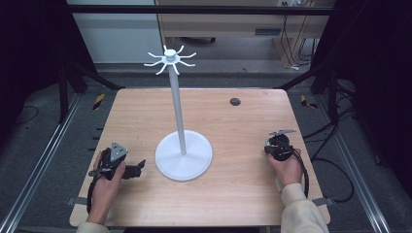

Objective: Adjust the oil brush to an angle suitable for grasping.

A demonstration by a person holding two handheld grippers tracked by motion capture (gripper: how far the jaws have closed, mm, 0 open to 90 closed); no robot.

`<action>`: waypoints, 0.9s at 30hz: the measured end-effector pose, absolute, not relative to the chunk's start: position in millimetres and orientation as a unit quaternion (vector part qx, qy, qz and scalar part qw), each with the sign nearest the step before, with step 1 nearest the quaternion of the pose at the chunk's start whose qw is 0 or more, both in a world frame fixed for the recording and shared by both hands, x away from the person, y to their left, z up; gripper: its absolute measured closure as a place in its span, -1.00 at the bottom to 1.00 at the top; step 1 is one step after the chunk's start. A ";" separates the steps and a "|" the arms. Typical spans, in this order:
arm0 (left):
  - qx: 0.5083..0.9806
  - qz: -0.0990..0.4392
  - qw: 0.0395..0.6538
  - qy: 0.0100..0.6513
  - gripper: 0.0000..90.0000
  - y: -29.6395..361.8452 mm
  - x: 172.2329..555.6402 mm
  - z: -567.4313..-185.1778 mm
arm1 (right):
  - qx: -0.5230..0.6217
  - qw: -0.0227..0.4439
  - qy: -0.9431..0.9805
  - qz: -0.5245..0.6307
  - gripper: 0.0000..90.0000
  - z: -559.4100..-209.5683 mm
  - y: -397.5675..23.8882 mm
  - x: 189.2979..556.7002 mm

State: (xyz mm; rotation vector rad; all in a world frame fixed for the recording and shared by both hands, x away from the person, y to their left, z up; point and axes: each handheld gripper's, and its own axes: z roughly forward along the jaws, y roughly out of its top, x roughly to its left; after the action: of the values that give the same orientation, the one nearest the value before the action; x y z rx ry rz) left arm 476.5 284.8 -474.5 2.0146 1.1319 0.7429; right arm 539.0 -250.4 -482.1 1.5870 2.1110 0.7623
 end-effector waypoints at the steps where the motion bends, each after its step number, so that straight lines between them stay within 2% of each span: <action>1: 0.778 0.287 0.348 0.437 -0.95 284.8 476.3 -474.7 | 0.564 0.198 0.751 0.281 0.93 -477.5 -249.7 535.2; 7: 0.778 0.287 0.349 0.437 -0.95 285.1 472.9 -474.2 | 0.566 0.203 0.744 0.291 0.85 -469.1 -251.1 525.0; 10: 0.776 0.286 0.354 0.437 -0.95 285.0 472.4 -473.9 | 0.573 0.202 0.739 0.292 0.75 -465.8 -254.0 517.1; 11: 0.777 0.284 0.354 0.437 -0.95 284.3 472.7 -474.0 | 0.580 0.200 0.734 0.291 0.65 -464.0 -255.7 512.2; 18: 0.781 0.282 0.360 0.426 -0.95 278.2 472.4 -474.5 | 0.592 0.202 0.728 0.279 0.49 -462.3 -256.8 499.0; 27: 0.781 0.271 0.376 0.419 -0.95 274.1 471.4 -472.9 | 0.601 0.200 0.727 0.264 0.41 -458.5 -253.2 499.7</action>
State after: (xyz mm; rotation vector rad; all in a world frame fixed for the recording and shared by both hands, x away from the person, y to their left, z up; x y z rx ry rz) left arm 471.4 274.1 -472.9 1.9978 1.0724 0.6928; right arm 499.7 -253.2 -458.5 1.6810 2.0321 0.7391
